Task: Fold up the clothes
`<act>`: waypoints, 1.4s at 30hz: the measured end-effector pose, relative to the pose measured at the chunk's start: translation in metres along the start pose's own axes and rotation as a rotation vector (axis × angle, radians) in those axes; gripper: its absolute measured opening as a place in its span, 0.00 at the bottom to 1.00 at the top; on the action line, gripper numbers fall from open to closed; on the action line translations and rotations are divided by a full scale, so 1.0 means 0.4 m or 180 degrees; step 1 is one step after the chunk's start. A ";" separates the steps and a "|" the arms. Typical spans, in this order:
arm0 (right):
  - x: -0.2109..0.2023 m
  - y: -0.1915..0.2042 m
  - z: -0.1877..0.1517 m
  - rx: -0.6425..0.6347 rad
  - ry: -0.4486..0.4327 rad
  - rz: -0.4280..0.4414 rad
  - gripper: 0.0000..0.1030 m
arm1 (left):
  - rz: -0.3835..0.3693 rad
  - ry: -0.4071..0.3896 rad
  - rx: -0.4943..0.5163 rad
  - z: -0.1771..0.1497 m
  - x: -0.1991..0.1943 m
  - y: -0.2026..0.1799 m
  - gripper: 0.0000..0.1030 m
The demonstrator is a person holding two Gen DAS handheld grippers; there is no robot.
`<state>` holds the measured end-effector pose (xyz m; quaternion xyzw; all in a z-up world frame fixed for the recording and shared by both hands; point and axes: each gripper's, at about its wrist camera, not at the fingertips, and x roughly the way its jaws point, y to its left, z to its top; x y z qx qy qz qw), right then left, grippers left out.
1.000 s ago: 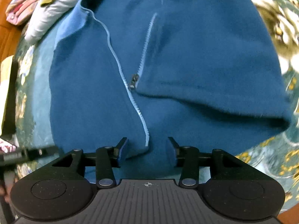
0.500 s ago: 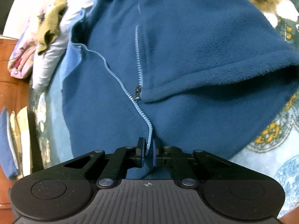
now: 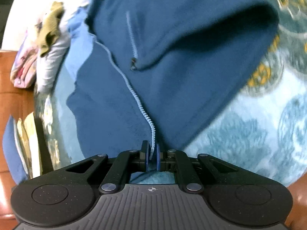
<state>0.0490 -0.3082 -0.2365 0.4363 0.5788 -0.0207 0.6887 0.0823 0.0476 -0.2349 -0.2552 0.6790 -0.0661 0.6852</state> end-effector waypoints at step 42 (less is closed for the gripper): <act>-0.108 -0.033 0.113 0.0474 -0.0904 0.0466 0.05 | 0.0158 -0.0319 0.0317 0.076 -0.064 -0.124 0.48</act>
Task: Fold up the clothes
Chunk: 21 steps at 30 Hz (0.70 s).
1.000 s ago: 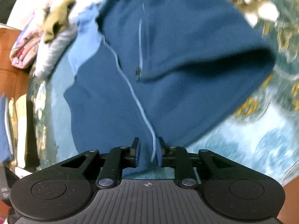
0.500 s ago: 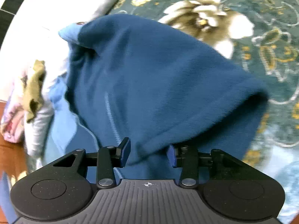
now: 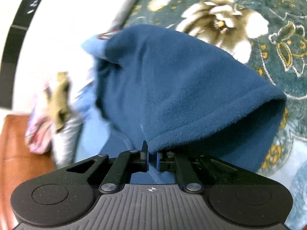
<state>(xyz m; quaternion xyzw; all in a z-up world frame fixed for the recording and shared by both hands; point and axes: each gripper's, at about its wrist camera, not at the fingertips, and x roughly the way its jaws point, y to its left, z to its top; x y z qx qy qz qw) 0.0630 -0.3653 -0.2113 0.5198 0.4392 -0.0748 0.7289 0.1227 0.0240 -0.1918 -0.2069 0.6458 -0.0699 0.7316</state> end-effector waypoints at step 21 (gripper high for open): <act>-0.020 -0.114 -0.086 -0.0043 0.0662 -0.0658 0.08 | -0.0057 -0.0045 0.0054 0.039 -0.005 -0.058 0.50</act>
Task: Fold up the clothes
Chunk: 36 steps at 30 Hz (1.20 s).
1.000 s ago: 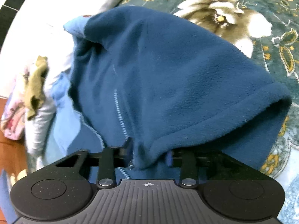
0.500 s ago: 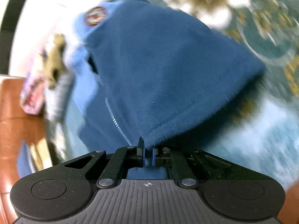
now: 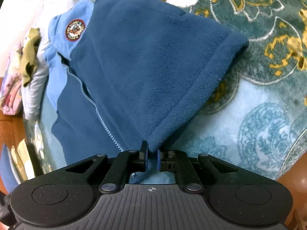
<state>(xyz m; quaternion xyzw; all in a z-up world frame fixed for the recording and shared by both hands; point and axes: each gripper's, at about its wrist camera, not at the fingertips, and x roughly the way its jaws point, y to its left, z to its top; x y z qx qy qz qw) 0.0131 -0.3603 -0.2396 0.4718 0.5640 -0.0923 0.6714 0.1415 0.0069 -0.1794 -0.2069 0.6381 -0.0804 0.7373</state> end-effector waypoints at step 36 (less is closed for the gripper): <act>-0.419 0.606 0.043 -0.2145 -0.1110 -0.0206 1.00 | -0.0164 -0.1743 0.0766 0.035 -0.448 -0.199 0.98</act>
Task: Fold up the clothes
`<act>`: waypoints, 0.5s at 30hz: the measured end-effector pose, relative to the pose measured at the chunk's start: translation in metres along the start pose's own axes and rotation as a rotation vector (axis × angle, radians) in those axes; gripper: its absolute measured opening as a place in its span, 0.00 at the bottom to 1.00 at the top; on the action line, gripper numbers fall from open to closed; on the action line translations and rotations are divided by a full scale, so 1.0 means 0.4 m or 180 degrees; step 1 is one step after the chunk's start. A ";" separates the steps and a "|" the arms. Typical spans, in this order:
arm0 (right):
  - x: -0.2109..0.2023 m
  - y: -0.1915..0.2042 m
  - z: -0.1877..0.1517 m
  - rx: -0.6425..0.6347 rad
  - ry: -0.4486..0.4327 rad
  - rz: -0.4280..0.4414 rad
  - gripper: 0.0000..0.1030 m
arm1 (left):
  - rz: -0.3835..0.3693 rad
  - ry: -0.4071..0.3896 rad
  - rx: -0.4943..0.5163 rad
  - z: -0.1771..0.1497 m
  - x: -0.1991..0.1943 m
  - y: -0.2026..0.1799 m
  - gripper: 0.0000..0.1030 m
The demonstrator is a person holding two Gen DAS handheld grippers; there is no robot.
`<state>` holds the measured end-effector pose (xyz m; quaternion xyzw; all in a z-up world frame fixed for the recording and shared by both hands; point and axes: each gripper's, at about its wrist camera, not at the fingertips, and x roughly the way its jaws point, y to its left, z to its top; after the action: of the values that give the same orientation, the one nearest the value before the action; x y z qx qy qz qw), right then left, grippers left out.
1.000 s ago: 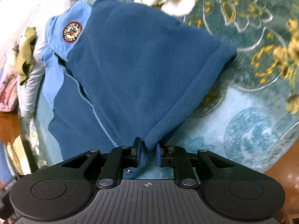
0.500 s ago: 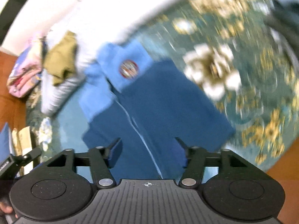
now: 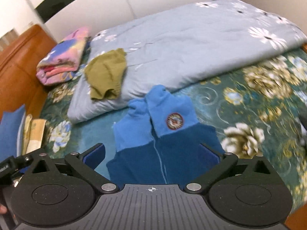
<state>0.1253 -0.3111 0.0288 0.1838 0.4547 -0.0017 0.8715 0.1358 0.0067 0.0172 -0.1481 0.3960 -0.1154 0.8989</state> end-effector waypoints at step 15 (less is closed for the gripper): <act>0.160 -0.230 0.171 -0.0792 0.0105 0.0414 1.00 | 0.0663 -0.0084 -0.0581 -0.035 0.130 -0.183 0.98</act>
<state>0.2015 -0.4085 -0.0158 0.1034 0.4528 0.1141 0.8782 0.1530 -0.0806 -0.0006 -0.1890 0.4062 0.0170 0.8939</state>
